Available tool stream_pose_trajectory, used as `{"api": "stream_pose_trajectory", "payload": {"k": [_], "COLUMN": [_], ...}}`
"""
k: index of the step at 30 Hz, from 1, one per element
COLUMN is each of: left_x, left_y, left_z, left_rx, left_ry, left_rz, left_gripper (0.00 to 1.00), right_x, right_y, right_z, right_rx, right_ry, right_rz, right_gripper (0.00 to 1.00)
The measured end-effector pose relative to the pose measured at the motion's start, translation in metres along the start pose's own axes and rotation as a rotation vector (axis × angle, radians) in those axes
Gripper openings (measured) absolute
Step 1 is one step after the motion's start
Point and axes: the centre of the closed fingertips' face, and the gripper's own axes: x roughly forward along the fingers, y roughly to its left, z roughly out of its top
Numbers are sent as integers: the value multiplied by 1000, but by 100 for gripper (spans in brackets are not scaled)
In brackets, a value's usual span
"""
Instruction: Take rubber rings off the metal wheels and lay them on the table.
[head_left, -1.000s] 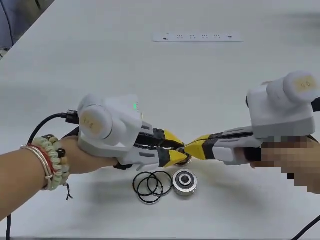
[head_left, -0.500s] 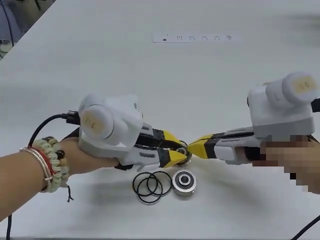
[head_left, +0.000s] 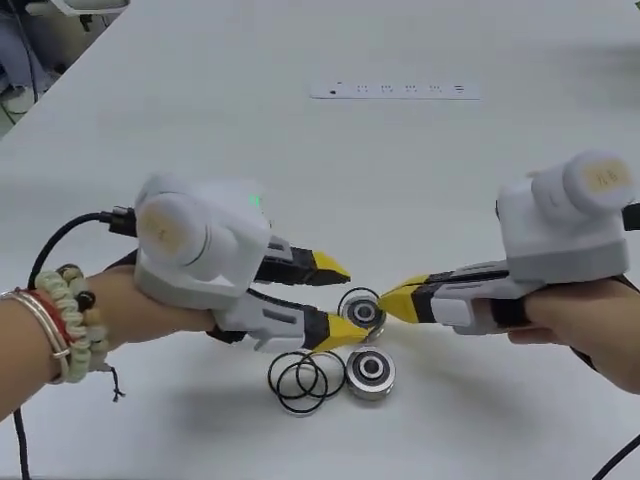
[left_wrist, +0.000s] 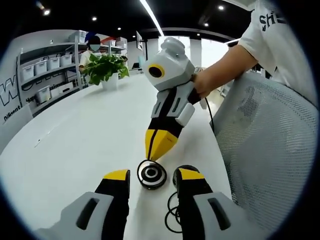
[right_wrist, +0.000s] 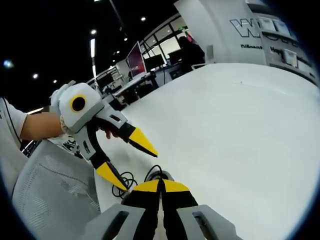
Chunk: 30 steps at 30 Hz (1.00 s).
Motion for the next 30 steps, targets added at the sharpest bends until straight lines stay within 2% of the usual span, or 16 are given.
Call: {"api": "stream_pose_trajectory", "payload": {"k": [10,16,22,30], "left_x": [-41,-62,-80,-97], "left_y": [6,5,-3,-13], "left_z": [7,0,-6,-17], "left_rx": [-7,-14,-42,-79], "left_ry": [-30,-24,-30,-33], "left_rz": [91,134,162,200], "left_gripper": [49,57,62,65], "right_x": [-3,-3,2,15], "right_y": [9,18,31,46], "right_z": [9,13,17,8], "right_rx": [-22,-39,-39,-66], "right_ry": [-13,-14,-20,27], "right_rz": [11,29,64,112], "right_gripper": [0,0,0,0]}}
